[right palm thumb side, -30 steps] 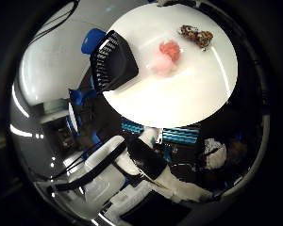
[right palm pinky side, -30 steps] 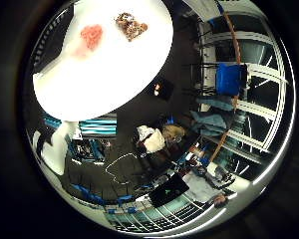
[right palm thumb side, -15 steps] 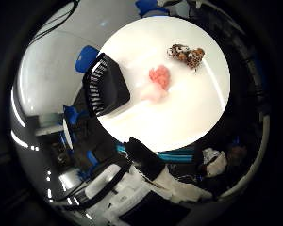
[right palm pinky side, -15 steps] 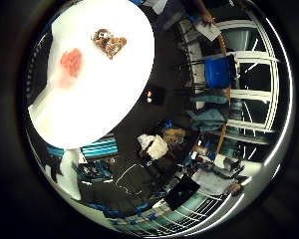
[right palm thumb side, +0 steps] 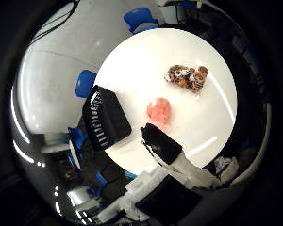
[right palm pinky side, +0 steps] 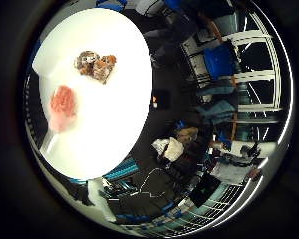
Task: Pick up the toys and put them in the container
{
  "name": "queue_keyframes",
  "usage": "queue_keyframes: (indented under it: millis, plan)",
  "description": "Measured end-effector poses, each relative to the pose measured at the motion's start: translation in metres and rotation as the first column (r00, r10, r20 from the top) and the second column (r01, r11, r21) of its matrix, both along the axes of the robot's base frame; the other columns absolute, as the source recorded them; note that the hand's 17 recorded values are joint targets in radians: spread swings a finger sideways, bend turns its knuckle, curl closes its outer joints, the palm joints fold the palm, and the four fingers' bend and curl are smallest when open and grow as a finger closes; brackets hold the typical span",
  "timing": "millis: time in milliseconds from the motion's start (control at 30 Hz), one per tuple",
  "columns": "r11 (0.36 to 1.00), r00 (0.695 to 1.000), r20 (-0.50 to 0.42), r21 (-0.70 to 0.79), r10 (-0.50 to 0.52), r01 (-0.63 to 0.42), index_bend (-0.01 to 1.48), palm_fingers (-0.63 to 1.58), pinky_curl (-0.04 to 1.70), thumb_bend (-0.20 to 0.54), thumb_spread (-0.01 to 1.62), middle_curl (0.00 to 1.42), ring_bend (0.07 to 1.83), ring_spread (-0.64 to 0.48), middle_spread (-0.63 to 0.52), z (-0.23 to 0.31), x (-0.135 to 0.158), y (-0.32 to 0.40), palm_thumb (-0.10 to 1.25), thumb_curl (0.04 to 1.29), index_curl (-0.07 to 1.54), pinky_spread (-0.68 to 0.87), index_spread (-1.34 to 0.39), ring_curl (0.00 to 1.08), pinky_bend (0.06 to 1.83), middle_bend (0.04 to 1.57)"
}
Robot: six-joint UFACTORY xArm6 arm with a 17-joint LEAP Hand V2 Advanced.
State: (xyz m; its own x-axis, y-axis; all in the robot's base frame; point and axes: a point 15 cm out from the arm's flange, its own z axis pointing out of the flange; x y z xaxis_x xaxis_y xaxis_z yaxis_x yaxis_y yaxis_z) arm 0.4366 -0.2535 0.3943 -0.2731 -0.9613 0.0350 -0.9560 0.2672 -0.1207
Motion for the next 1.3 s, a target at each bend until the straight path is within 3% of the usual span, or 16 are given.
queue_keyframes:
  millis: [367,667,1300]
  plan:
    - [0.998,0.999,-0.015,0.052,-0.029,0.030,0.16,0.21,0.27,-0.018,1.18,0.34,0.38,0.18,0.04,-0.045,0.053,-0.015,0.52,0.26,0.27,0.42,-0.34,0.23,0.43,0.22]
    - [0.996,0.997,-0.060,0.075,-0.043,0.047,0.15,0.20,0.27,-0.018,1.18,0.34,0.39,0.19,0.05,-0.118,0.081,-0.024,0.53,0.27,0.27,0.42,-0.33,0.23,0.43,0.22]
    - [0.993,0.990,-0.139,0.108,-0.036,0.051,0.16,0.19,0.28,-0.021,1.15,0.34,0.39,0.20,0.06,-0.225,0.101,-0.026,0.52,0.27,0.27,0.44,-0.33,0.23,0.41,0.21]
